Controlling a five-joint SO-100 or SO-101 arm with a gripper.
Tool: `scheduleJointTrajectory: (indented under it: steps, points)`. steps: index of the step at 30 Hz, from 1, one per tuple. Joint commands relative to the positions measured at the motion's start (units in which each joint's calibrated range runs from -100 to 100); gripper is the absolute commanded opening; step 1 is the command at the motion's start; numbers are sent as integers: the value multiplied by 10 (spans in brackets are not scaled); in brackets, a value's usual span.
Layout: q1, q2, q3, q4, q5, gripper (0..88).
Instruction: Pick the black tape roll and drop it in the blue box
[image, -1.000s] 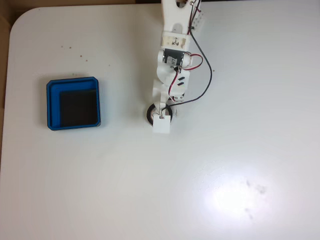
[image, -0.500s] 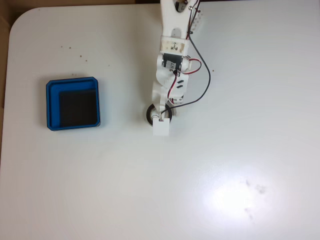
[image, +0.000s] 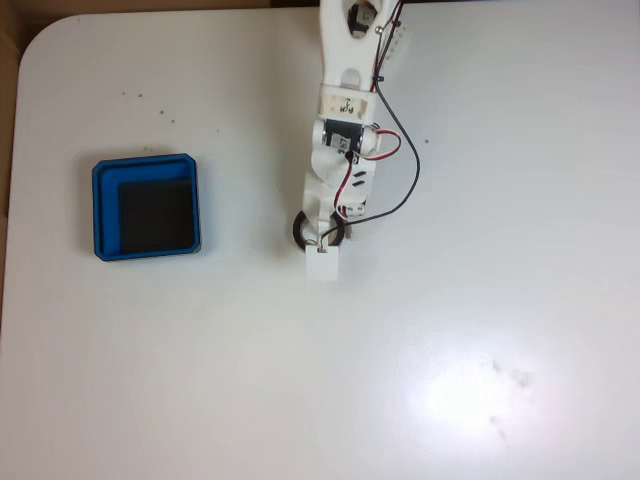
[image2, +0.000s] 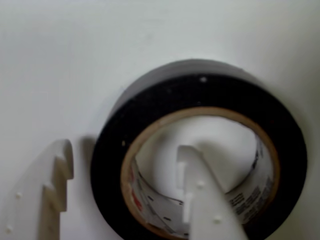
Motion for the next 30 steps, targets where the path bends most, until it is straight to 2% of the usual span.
scheduleJointTrajectory:
  steps: [1, 12, 21, 27, 30]
  points:
    - [1, 14, -35, -8, 3, 190]
    - [5, 10, -37, -8, 4, 181]
    - [5, -40, -33, -8, 3, 9]
    - [10, -136, -15, 12, -2, 5]
    - [19, -217, -17, 85, -2, 5]
